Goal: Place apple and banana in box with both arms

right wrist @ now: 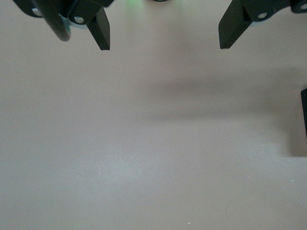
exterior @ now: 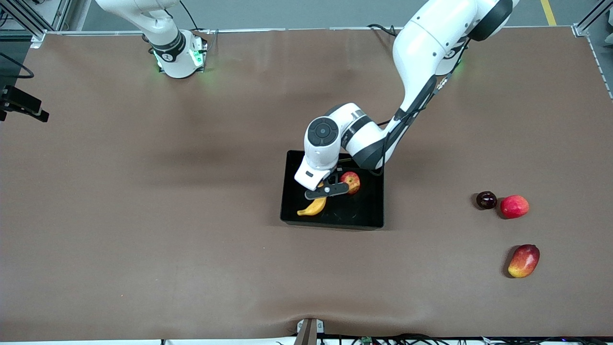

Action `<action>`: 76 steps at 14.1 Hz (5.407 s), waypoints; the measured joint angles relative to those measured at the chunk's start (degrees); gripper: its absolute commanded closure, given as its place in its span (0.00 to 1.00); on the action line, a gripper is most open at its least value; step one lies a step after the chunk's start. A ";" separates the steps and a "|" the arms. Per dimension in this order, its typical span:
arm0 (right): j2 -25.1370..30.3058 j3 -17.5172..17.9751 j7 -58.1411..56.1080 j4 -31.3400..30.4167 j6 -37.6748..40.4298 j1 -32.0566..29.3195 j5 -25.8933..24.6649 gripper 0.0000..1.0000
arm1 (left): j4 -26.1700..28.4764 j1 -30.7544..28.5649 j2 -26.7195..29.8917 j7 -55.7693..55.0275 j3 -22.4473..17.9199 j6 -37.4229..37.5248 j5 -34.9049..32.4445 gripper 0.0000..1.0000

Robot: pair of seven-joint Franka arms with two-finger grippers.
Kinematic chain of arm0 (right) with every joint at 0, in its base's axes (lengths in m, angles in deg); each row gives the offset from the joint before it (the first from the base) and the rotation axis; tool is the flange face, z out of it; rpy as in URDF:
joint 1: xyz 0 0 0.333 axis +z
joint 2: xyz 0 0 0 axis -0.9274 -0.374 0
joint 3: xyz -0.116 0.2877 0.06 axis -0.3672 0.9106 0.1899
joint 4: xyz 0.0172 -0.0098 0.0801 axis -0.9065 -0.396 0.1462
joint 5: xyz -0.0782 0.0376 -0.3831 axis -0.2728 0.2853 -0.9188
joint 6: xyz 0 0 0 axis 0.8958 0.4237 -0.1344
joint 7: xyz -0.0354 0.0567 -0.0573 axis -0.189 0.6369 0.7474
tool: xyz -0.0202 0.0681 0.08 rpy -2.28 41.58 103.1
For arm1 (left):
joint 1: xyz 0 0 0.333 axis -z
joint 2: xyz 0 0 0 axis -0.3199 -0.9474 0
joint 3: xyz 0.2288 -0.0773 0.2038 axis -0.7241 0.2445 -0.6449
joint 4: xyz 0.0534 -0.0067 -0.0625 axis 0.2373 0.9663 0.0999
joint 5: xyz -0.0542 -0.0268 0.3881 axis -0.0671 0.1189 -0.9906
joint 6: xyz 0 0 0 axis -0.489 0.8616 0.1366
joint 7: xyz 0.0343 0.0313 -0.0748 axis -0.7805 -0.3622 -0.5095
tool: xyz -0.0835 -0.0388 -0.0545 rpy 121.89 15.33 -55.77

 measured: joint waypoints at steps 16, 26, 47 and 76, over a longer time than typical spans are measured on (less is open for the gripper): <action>0.00 -0.16 0.02 0.00 0.08 -0.05 0.00 0.00 | -3.96 -10.34 13.93 11.65 -3.42 11.44 0.95 0.00; 0.00 -0.24 0.08 0.00 0.14 -0.07 0.00 0.00 | -3.74 -24.52 25.96 33.97 -3.32 25.15 3.04 0.00; 0.00 -0.33 0.19 0.00 0.20 -0.12 0.00 0.00 | 6.85 -27.20 47.42 53.31 -10.38 38.54 13.48 0.00; 0.00 -0.39 0.26 0.00 0.26 -0.14 0.00 0.00 | 7.03 -27.18 47.39 53.37 -10.27 38.45 13.64 0.00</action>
